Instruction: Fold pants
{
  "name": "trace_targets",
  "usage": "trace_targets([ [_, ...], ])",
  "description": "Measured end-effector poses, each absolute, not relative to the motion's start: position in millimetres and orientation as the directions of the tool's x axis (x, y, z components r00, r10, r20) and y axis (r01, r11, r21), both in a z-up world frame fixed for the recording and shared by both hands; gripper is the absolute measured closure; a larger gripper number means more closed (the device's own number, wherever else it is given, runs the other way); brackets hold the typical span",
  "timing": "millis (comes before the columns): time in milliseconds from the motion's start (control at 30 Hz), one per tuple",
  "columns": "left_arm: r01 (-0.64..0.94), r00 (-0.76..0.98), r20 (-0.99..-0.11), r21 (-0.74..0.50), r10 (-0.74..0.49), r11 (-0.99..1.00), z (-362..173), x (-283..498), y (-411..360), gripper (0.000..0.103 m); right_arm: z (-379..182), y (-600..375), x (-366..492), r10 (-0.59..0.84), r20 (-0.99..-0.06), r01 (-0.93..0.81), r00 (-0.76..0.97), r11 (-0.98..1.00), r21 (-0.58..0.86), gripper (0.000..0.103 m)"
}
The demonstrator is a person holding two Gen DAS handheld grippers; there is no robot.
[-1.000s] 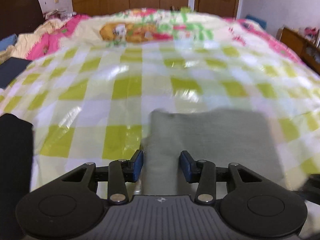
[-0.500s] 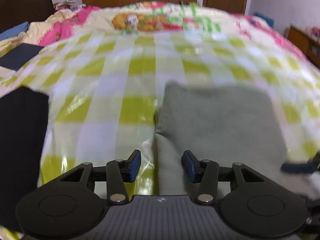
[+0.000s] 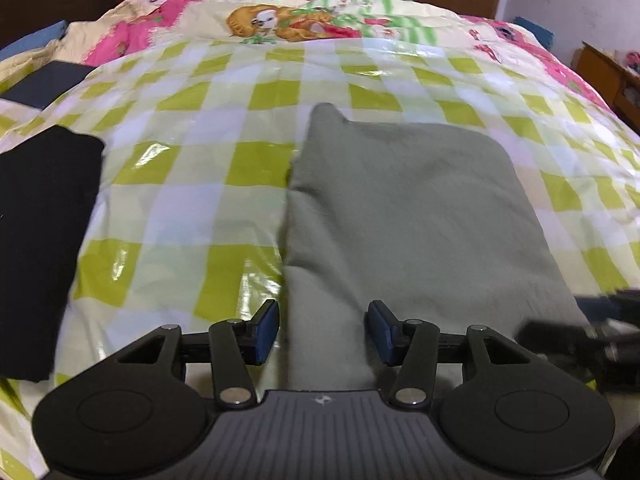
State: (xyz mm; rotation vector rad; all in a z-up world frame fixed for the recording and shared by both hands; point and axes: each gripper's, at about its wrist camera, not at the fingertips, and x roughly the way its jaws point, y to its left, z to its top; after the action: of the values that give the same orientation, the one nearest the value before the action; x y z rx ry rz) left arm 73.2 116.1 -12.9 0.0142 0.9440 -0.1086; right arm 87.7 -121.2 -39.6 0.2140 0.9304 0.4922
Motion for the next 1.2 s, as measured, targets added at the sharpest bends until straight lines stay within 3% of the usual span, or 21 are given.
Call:
trace_targets([
  [67,0.117,0.58,-0.81,-0.025,-0.089,0.993,-14,74,111,0.04,-39,-123,95,0.503,-0.712,-0.296,0.49,0.864,0.406,0.043],
  [200,0.121,0.571,-0.814,-0.048,-0.109,0.991,-18,78,113,0.04,-41,-125,104,0.496,-0.719,-0.288,0.487,0.868,0.404,0.057],
  [400,0.132,0.569,-0.812,-0.062,-0.127,0.989,-21,82,114,0.04,-45,-130,117,0.515,-0.717,-0.255,0.469,0.857,0.449,0.065],
  [933,0.133,0.571,-0.811,-0.059,-0.125,0.989,-23,113,105,0.036,-44,-127,154,0.466,-0.727,-0.22,0.504,0.884,0.413,0.065],
  [1067,0.111,0.595,-0.798,-0.034,-0.094,0.993,-15,102,101,0.035,-20,-127,123,0.41,-0.693,-0.252,0.593,0.912,0.324,0.063],
  [1133,0.099,0.609,-0.789,-0.031,-0.085,0.995,-11,92,103,0.03,-9,-130,99,0.414,-0.666,-0.277,0.62,0.91,0.308,0.063],
  [1200,0.076,0.605,-0.792,-0.047,-0.083,0.996,-8,79,105,0.015,-4,-132,77,0.425,-0.657,-0.286,0.623,0.905,0.314,0.062],
])
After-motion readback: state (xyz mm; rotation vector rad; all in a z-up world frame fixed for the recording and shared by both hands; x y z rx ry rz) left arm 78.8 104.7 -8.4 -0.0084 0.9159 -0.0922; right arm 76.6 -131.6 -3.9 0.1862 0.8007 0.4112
